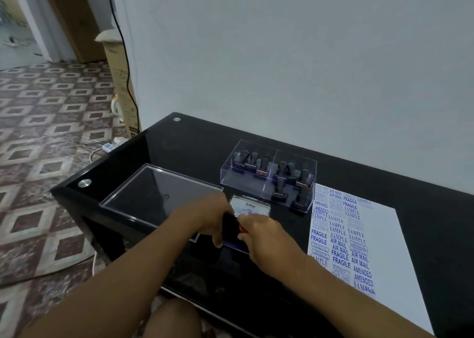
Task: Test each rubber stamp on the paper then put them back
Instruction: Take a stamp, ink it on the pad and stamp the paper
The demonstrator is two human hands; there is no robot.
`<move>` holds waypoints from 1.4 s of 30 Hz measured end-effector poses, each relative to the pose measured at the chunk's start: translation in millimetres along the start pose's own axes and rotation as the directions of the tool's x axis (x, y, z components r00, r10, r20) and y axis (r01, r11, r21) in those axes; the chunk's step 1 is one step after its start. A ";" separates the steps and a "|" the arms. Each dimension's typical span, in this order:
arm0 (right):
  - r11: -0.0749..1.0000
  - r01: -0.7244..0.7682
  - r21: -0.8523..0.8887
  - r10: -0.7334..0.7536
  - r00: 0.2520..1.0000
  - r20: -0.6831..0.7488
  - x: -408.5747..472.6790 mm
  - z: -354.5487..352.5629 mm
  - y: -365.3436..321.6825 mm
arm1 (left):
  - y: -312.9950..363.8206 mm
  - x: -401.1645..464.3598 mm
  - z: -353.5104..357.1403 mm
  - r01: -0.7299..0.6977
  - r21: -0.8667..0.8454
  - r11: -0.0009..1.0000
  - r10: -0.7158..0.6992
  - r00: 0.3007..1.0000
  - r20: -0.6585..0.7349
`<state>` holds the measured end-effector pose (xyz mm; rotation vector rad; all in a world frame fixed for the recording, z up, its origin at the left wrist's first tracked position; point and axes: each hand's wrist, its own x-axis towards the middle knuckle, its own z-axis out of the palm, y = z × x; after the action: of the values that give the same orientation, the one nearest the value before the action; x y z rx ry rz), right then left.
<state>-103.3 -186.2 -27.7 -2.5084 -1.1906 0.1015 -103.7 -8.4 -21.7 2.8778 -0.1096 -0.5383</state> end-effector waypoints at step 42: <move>0.882 -0.467 0.061 0.469 0.860 -0.198 -111.7 -123.4 204.5 | 184.7 109.9 -4.0 -0.257 -0.074 0.964 0.260 0.965 0.039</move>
<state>2.1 -425.6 5.7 -2.6672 -0.4771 -0.0324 -6.2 -199.9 -15.7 2.7264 -0.4584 -0.5480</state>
